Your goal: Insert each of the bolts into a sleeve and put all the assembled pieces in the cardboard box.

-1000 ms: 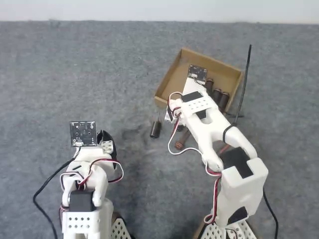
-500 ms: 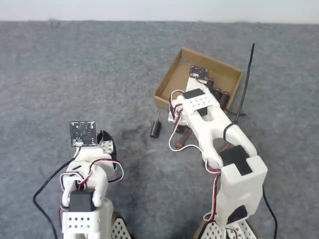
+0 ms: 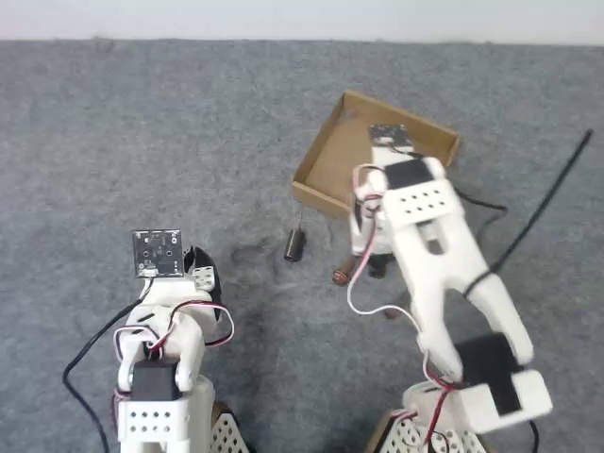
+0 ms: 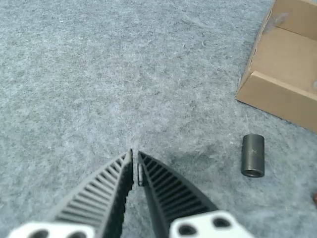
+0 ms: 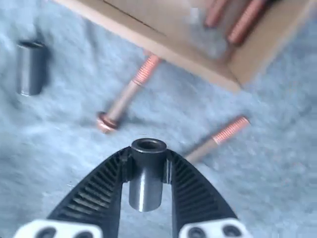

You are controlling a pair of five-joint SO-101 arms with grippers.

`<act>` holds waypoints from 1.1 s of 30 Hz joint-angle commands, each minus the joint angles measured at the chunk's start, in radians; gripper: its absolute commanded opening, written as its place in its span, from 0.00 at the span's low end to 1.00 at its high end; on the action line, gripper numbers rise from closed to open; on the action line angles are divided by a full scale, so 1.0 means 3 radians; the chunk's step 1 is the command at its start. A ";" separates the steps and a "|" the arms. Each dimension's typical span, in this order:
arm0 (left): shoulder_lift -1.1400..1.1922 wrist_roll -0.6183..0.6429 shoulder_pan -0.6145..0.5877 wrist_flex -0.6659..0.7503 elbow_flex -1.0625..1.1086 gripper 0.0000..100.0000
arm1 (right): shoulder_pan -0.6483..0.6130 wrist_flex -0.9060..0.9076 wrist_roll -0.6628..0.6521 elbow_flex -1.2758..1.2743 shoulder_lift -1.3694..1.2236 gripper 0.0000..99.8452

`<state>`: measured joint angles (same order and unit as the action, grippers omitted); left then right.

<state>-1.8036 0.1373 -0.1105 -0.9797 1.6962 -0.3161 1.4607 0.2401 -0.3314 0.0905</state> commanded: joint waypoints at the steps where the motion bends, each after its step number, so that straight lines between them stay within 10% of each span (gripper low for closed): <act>1: -0.0036 -0.0051 0.0000 0.0020 -0.0033 0.01 | 0.0309 0.0043 -0.0184 -0.0210 0.0483 0.01; 17: -0.0041 -0.0041 0.0010 0.0015 -0.0033 0.01 | 0.1972 -0.1276 -0.0808 -0.2409 0.2207 0.01; 33: -0.0041 -0.0036 0.0015 0.0261 -0.0120 0.01 | 0.2718 -0.1839 -0.1514 -0.3324 0.2810 0.01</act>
<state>-1.8036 0.1373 -0.1105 -0.9597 1.6962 0.4772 0.9268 -0.1849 -1.3334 0.8869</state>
